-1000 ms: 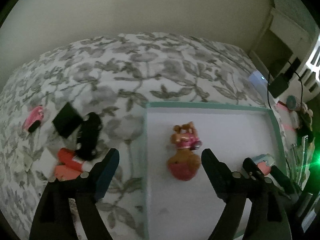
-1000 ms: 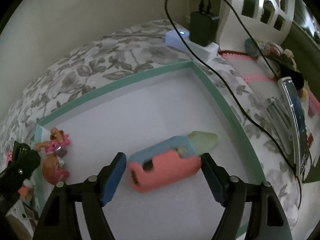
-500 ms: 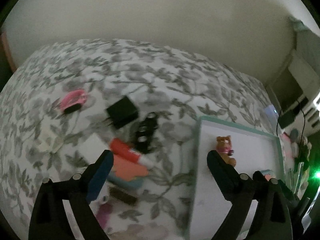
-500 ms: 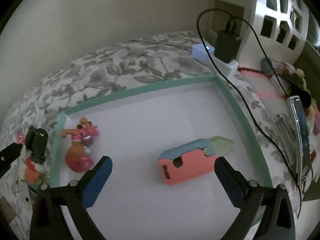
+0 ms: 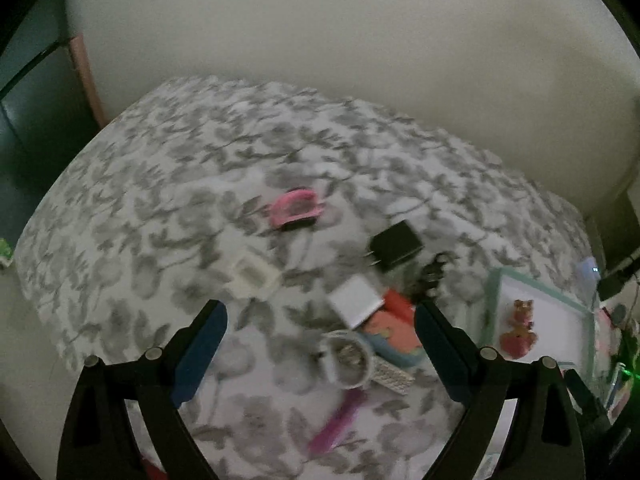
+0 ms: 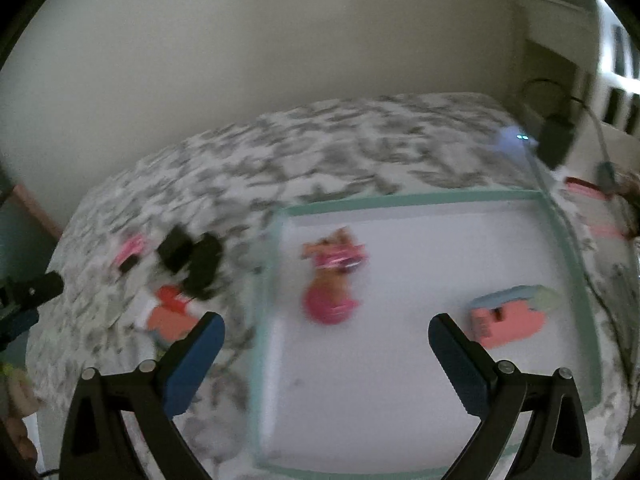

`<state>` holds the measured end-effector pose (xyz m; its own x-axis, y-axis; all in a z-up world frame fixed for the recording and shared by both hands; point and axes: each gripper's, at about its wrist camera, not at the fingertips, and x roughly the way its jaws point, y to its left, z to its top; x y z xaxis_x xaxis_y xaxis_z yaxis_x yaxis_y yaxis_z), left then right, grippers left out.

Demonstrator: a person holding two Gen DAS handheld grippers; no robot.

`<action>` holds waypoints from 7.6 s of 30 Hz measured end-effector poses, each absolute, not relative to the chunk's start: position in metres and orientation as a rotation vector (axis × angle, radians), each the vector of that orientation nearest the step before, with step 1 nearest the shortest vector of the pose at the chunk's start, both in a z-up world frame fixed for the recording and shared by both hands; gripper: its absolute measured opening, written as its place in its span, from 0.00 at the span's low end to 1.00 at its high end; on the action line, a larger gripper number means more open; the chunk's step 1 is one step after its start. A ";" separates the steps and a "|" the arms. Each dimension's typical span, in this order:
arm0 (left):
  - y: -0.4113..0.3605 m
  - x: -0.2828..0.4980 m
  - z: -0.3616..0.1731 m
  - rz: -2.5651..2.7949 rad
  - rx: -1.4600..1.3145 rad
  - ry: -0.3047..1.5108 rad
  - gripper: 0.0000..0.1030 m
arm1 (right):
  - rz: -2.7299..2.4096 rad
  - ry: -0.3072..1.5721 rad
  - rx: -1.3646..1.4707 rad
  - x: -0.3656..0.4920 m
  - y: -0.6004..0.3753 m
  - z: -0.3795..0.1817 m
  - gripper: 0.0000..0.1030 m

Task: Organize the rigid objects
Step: 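Return both tools to the pile and lower the left tool to the white watch band, then grasp the white watch band with the left tool while the right tool grasps the pink lighter, then carry the watch band and lighter over the tray and lower them inside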

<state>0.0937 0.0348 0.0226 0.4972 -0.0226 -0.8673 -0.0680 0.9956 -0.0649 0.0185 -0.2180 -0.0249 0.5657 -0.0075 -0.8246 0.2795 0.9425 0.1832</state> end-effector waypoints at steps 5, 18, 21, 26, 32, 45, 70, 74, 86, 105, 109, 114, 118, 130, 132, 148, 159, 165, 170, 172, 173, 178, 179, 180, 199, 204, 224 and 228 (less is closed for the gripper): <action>0.053 0.095 -0.001 0.053 -0.128 1.129 0.92 | -0.056 0.989 0.206 0.027 -0.174 -0.030 1.00; 0.066 0.104 -0.058 0.051 -0.211 1.313 0.92 | 0.082 1.101 0.069 0.040 -0.108 -0.061 1.00; 0.059 0.109 -0.069 0.033 -0.218 1.351 0.92 | 0.085 1.116 0.054 0.041 -0.106 -0.065 1.00; 0.041 0.116 -0.074 -0.055 -0.244 1.356 0.92 | 0.076 1.121 0.057 0.042 -0.110 -0.067 1.00; 0.020 0.121 -0.084 -0.096 -0.199 1.385 0.90 | 0.057 1.133 0.062 0.043 -0.117 -0.070 1.00; 0.008 0.124 -0.086 -0.134 -0.169 1.368 0.53 | 0.049 1.142 0.071 0.044 -0.120 -0.071 1.00; 0.047 0.110 -0.075 -0.055 -0.158 1.379 0.52 | 0.121 1.120 0.065 0.042 -0.110 -0.063 1.00; 0.058 0.101 -0.075 -0.041 -0.152 1.383 0.52 | 0.195 1.097 0.037 0.040 -0.097 -0.056 1.00; 0.087 0.076 -0.068 -0.004 -0.142 1.387 0.52 | 0.477 1.087 -0.202 0.020 -0.042 -0.063 0.91; 0.090 0.079 -0.070 -0.019 -0.157 1.394 0.52 | 0.582 1.162 -0.415 0.011 -0.015 -0.097 0.90; 0.091 0.080 -0.070 -0.013 -0.174 1.394 0.52 | 0.571 1.149 -0.425 0.015 -0.014 -0.099 0.90; 0.098 0.082 -0.071 -0.012 -0.212 1.394 0.52 | 0.584 1.143 -0.413 0.022 -0.013 -0.100 0.89; 0.104 0.083 -0.072 -0.012 -0.239 1.392 0.52 | 0.589 1.140 -0.399 0.027 -0.011 -0.101 0.84; 0.102 0.083 -0.066 -0.006 -0.230 1.372 0.51 | 0.605 1.139 -0.318 0.030 -0.017 -0.093 0.80; 0.103 0.083 -0.062 -0.007 -0.235 1.358 0.51 | 0.599 1.133 -0.310 0.027 -0.019 -0.090 0.80; 0.078 0.087 -0.013 -0.079 -0.200 1.207 0.51 | 0.457 1.044 -0.164 0.029 -0.066 -0.049 0.80; 0.037 0.086 0.004 -0.150 -0.152 1.158 0.51 | 0.280 1.026 -0.072 0.027 -0.115 -0.041 0.80; 0.007 0.083 0.014 -0.208 -0.138 1.134 0.51 | 0.196 1.011 -0.020 0.023 -0.142 -0.034 0.80; -0.020 0.078 0.022 -0.268 -0.120 1.107 0.51 | 0.113 1.009 0.035 0.020 -0.167 -0.030 0.80; -0.030 0.076 0.025 -0.296 -0.116 1.098 0.51 | 0.075 1.008 0.052 0.018 -0.177 -0.029 0.80; -0.034 0.075 0.026 -0.312 -0.119 1.096 0.51 | 0.051 1.008 0.070 0.017 -0.184 -0.029 0.80; -0.061 0.067 0.025 -0.379 -0.094 1.096 0.51 | -0.051 1.008 0.157 0.011 -0.215 -0.026 0.80; -0.067 0.066 0.025 -0.392 -0.087 1.097 0.51 | -0.067 1.009 0.169 0.009 -0.220 -0.026 0.80; -0.073 0.064 0.024 -0.406 -0.077 1.099 0.51 | -0.089 1.010 0.184 0.008 -0.225 -0.026 0.80; -0.151 0.040 -0.010 -0.521 0.156 1.164 0.51 | -0.407 1.094 0.352 -0.016 -0.294 -0.047 0.80; -0.164 0.034 -0.018 -0.532 0.208 1.173 0.51 | -0.453 1.140 0.435 -0.021 -0.310 -0.058 0.80; -0.184 0.025 -0.041 -0.549 0.309 1.218 0.53 | -0.506 1.254 0.522 -0.032 -0.328 -0.082 0.81; -0.182 0.027 -0.040 -0.537 0.306 1.219 0.64 | -0.503 1.256 0.516 -0.031 -0.327 -0.082 0.81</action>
